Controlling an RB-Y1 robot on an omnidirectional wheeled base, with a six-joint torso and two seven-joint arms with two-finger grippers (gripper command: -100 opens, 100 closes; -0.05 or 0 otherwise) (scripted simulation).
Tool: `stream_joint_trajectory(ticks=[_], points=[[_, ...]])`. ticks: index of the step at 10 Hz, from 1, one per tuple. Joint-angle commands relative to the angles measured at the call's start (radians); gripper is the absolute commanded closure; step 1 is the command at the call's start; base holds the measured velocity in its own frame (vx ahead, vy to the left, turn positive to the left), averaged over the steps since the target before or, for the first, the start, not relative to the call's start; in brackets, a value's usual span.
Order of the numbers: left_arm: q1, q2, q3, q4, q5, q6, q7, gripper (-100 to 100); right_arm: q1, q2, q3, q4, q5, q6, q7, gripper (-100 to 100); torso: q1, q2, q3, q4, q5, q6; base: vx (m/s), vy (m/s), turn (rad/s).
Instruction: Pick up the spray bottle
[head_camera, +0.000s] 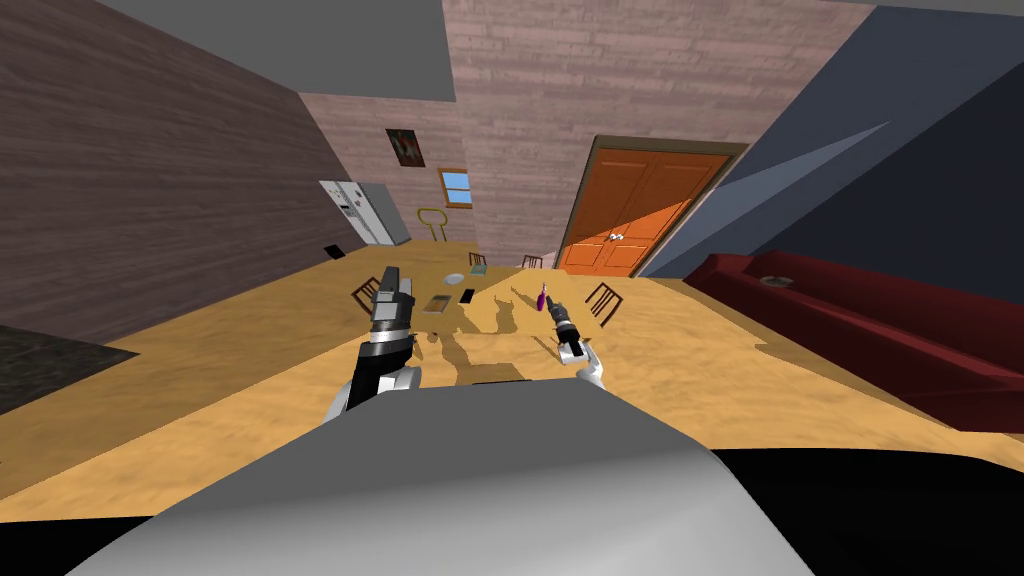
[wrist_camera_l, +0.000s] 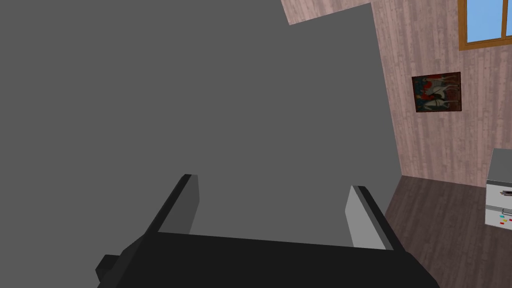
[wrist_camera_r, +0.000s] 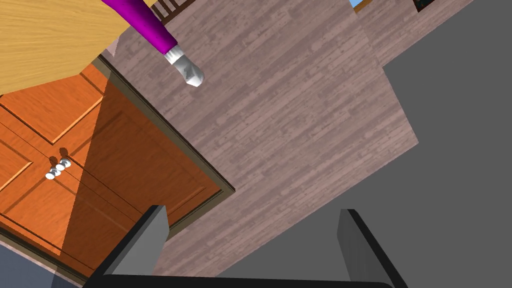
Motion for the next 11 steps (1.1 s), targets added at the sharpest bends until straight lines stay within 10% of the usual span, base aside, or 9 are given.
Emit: stream_joint_trajectory(ticks=[1, 11], points=[[0.0, 0.0, 0.0, 0.0, 0.0, 0.0, 0.0, 0, -0.015, 0.001, -0.004, 0.039, 0.002, -0.007, 0.018, -100, 0.0, 0.0, 0.0, 0.0, 0.0, 0.0, 0.024, 0.016, -0.001], [0.0, 0.0, 0.0, 0.0, 0.0, 0.0, 0.0, 0, -0.139, -0.008, -0.028, 0.301, 0.058, 0.057, 0.258, -100, -0.002, -0.003, -0.001, -0.001, 0.0, 0.0, 0.057, 0.019, 0.0]])
